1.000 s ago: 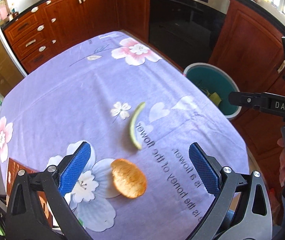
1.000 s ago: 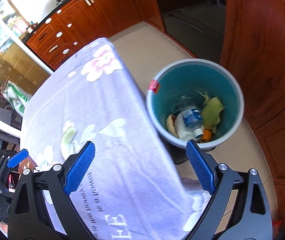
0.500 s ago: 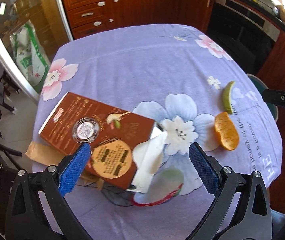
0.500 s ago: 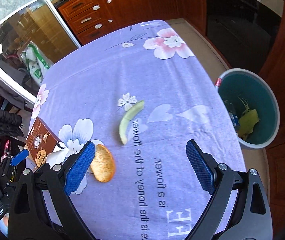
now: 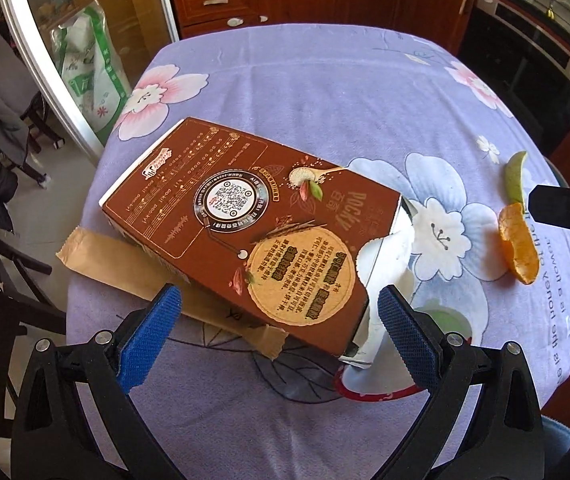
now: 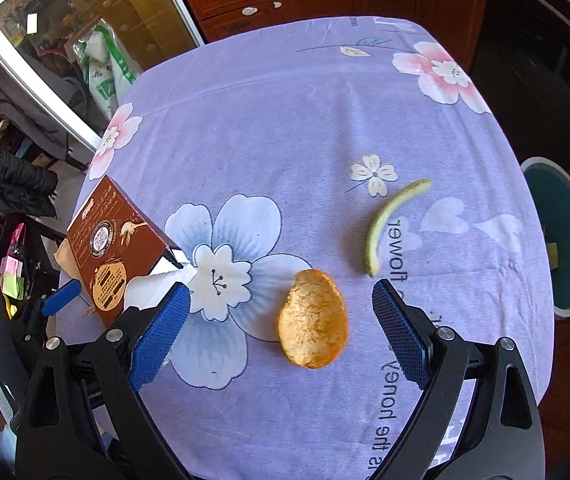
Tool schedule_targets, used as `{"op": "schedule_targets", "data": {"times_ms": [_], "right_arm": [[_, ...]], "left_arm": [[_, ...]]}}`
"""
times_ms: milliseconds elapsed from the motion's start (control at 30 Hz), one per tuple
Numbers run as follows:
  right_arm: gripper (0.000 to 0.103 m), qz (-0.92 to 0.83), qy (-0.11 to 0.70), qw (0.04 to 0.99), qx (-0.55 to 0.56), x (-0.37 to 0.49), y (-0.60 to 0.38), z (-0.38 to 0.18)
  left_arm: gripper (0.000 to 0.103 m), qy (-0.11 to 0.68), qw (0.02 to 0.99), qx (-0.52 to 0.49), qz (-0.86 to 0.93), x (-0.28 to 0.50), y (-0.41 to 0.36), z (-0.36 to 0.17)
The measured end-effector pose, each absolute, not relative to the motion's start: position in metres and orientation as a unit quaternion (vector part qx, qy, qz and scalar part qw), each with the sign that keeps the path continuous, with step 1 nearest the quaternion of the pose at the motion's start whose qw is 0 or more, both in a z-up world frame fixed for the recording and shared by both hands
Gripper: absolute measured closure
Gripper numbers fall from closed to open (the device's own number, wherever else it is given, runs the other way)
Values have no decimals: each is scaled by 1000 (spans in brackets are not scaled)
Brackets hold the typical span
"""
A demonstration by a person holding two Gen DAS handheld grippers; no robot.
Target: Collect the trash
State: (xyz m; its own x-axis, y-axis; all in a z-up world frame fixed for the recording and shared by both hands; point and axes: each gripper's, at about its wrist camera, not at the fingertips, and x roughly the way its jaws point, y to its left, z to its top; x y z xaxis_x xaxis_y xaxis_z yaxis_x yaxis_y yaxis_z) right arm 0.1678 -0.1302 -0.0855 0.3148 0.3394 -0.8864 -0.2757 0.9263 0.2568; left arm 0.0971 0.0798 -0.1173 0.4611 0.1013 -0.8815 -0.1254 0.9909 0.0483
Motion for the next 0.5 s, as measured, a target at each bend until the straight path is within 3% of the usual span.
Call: {"op": "schedule_targets", "data": {"times_ms": [400, 500], "right_arm": [[15, 249, 587, 770, -3, 140, -77, -106], [25, 259, 583, 770, -30, 124, -67, -107]], "left_arm": [[4, 508, 859, -37, 56, 80, 123, -119], [4, 505, 861, -37, 53, 74, 132, -118]]}}
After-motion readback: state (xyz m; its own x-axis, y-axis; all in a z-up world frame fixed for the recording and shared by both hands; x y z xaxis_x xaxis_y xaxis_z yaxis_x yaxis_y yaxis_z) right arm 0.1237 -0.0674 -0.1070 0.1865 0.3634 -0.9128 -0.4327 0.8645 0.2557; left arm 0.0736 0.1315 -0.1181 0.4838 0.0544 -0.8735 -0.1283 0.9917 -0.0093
